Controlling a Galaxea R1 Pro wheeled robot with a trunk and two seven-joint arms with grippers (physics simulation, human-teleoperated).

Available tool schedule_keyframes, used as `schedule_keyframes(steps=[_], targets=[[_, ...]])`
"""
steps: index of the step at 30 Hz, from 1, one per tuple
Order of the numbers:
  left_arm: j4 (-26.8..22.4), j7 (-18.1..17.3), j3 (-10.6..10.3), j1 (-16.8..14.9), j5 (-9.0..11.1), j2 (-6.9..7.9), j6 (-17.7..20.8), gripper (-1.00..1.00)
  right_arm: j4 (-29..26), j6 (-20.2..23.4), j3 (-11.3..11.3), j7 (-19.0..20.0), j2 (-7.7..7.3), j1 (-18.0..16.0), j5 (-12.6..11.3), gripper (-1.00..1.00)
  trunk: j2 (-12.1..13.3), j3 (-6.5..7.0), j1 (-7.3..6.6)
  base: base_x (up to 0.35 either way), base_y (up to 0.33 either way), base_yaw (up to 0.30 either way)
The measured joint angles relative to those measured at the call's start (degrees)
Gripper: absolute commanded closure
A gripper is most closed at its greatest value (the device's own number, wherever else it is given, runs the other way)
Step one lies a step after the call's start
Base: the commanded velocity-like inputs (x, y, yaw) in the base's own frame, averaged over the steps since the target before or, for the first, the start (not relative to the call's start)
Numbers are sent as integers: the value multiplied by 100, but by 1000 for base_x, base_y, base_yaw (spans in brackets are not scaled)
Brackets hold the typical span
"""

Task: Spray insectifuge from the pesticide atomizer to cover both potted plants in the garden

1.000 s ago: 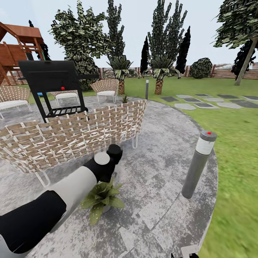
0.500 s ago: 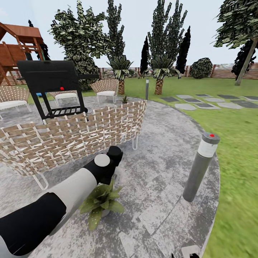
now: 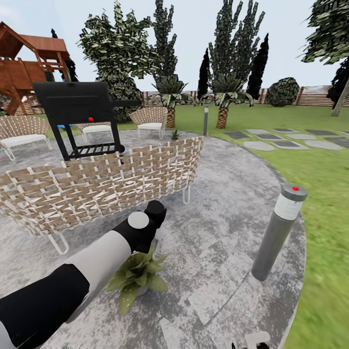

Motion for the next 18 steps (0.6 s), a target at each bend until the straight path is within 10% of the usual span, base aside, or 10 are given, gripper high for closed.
schedule_keyframes(steps=[18], targets=[[0,0,2,3,-18,0,0,100,-6,1,0,1,8,0,0,-100,0,0,1,17,-133,94]])
